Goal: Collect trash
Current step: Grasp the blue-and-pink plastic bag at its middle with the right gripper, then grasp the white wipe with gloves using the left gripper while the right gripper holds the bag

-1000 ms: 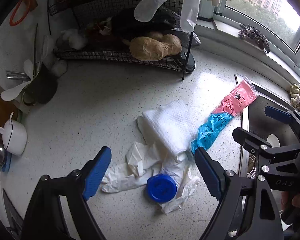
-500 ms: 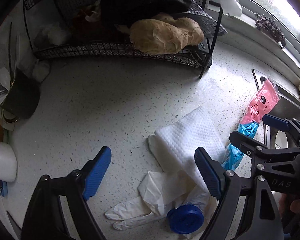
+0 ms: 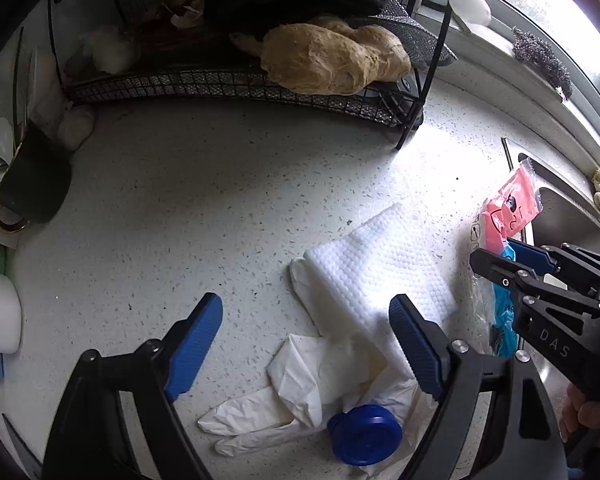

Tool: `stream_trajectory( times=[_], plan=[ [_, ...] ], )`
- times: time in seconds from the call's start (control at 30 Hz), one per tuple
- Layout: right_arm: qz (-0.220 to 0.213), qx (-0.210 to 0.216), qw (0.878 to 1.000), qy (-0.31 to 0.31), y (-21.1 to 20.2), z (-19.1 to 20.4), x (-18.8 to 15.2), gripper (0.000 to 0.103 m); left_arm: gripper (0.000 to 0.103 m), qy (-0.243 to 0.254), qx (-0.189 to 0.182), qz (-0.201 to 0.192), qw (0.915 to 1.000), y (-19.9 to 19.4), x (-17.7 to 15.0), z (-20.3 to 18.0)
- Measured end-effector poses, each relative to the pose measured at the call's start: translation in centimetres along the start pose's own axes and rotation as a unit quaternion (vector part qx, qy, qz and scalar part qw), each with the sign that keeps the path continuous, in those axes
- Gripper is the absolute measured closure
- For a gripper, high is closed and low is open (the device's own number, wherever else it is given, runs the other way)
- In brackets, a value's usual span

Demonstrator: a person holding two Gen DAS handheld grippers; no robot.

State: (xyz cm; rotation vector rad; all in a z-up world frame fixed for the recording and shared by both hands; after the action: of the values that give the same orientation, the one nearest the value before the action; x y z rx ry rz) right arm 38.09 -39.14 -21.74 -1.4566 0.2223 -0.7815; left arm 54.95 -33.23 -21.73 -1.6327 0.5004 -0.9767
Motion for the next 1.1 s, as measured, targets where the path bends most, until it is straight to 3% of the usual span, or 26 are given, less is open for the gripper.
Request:
stream_trajectory(
  times=[0.27,0.63,0.67,0.7,0.83,0.9,1.0,1.1],
  plan=[
    [-0.015,0.009,1.0,-0.017,-2.1,1.2,-0.4,0.079,0.019,-0.02,-0.036,0.007,0.9991,-1.1,-1.3,-1.5],
    [-0.011,0.024,1.0,-0.006,-1.0,-0.5,-0.7,0.079,0.019,-0.012,-0.017,0.012,0.9997,2.5,0.0,-5.1],
    [-0.009,0.026,1.0,-0.004,-1.0,-0.5,-0.6,0.079,0.027,-0.012,-0.014,0.014,0.9997,2.7,0.0,-5.4],
    [-0.008,0.029,1.0,-0.002,-0.9,-0.6,-0.7,0.079,0.042,-0.013,-0.009,0.013,0.9998,2.6,0.1,-5.2],
    [-0.004,0.043,0.999,0.005,-0.8,-0.6,-0.7,0.079,0.063,-0.012,-0.007,0.028,0.9995,3.7,0.0,-6.8],
    [-0.004,0.047,0.999,0.006,-0.6,-0.8,-0.6,0.079,0.081,-0.012,-0.007,0.029,0.9995,4.1,-0.2,-7.5],
    [-0.009,0.054,0.999,0.003,-0.6,-0.9,-0.5,0.079,0.092,-0.01,-0.005,0.021,0.9997,4.0,-0.5,-8.5],
    [-0.012,0.062,0.998,-0.004,-0.8,-1.0,-0.4,0.079,0.095,-0.015,-0.004,0.01,0.9998,2.6,-1.3,-8.7]
  ],
)
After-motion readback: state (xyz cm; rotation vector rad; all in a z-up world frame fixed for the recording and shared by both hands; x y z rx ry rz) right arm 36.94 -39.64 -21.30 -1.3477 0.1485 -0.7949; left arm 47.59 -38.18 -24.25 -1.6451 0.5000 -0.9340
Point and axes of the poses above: each gripper's, at about its wrist camera, not at the fingertips, and y roughly the way its jaws point, z to its left, x to its top, the point moved 10 cm from there along y, roughly the way its jaws point, and after that the axes turned 1 degree about x, right-handed, at the moved point
